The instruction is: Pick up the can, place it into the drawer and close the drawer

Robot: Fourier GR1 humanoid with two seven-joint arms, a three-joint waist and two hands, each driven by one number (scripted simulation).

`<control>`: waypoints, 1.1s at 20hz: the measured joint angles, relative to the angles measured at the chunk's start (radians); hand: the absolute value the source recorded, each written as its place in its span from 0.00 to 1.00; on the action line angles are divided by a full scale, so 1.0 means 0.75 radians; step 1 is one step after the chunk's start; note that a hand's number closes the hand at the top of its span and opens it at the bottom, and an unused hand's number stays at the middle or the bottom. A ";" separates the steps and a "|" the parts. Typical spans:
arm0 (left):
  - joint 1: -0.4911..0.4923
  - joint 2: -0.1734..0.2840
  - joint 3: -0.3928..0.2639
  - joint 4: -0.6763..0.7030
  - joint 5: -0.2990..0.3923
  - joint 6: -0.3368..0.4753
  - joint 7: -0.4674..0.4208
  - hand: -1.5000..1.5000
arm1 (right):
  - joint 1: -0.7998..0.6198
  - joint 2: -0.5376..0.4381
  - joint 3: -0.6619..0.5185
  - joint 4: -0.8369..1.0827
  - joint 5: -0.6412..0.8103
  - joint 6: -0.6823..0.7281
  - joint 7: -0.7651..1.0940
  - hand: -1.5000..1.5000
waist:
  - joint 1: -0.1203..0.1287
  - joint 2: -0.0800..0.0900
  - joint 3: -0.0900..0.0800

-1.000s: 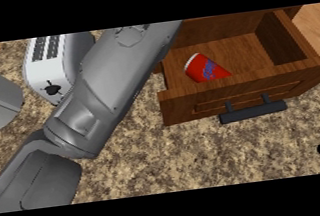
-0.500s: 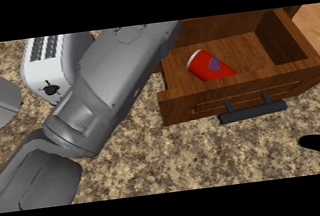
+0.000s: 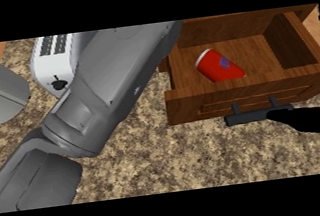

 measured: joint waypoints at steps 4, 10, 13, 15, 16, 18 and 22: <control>-0.017 0.000 -0.007 0.019 -0.002 0.009 -0.007 0.00 | -0.054 0.002 0.103 0.161 0.185 -0.055 -0.064 0.00 | 0.023 -0.005 0.000; -0.018 0.019 -0.005 0.046 -0.022 -0.040 -0.006 0.00 | -0.163 0.024 0.208 0.446 0.411 -0.156 -0.134 0.00 | 0.061 -0.012 -0.001; 0.005 0.018 0.007 0.040 -0.024 -0.062 -0.015 0.00 | -0.237 0.042 0.245 0.621 0.520 -0.222 -0.164 0.00 | 0.078 -0.015 -0.001; 0.003 0.022 0.016 0.029 -0.027 -0.061 -0.004 0.00 | -0.277 0.075 0.272 0.735 0.582 -0.282 -0.187 0.00 | 0.086 -0.019 -0.002; 0.011 0.026 0.021 0.021 -0.029 -0.061 -0.008 0.00 | -0.299 0.094 0.278 0.794 0.610 -0.316 -0.197 0.00 | 0.089 -0.020 -0.002; 0.028 0.051 0.030 0.015 -0.032 -0.081 -0.008 0.00 | -0.358 0.125 0.285 0.910 0.660 -0.378 -0.213 0.00 | 0.095 -0.021 -0.002; 0.060 0.095 0.033 -0.016 -0.051 -0.093 0.003 0.00 | -0.462 0.167 0.260 1.158 0.724 -0.511 -0.264 0.00 | 0.111 -0.024 -0.002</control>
